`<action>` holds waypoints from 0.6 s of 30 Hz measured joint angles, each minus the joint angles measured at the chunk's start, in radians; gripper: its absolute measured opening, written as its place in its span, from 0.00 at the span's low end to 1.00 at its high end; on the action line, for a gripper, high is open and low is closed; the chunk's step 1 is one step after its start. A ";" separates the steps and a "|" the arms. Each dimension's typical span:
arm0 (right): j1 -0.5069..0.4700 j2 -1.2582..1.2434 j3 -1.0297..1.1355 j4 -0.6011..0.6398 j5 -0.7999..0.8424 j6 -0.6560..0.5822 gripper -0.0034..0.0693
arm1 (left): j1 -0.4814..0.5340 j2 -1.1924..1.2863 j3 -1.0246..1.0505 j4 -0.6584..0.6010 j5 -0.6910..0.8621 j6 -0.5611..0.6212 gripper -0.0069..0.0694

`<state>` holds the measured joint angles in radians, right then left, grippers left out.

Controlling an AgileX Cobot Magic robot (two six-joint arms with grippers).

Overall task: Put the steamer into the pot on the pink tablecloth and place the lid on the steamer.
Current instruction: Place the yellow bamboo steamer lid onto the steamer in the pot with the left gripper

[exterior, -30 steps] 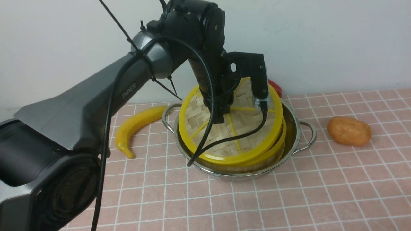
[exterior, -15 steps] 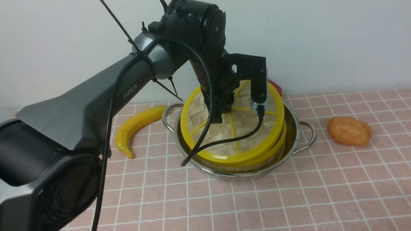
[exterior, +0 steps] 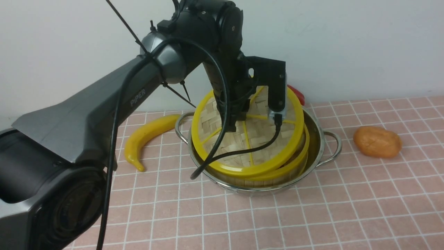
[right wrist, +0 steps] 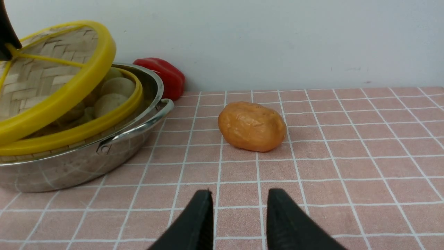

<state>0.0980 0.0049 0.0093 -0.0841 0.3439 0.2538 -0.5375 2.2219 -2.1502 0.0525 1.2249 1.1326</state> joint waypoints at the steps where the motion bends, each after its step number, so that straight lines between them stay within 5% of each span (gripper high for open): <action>1: 0.000 0.000 0.000 0.000 0.000 0.000 0.38 | 0.000 0.000 0.000 0.000 0.000 0.004 0.24; 18: 0.000 0.000 0.000 0.000 0.000 0.000 0.38 | -0.041 0.000 0.000 0.035 -0.019 0.029 0.24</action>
<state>0.0980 0.0049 0.0093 -0.0841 0.3439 0.2538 -0.5788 2.2219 -2.1502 0.0872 1.2058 1.1611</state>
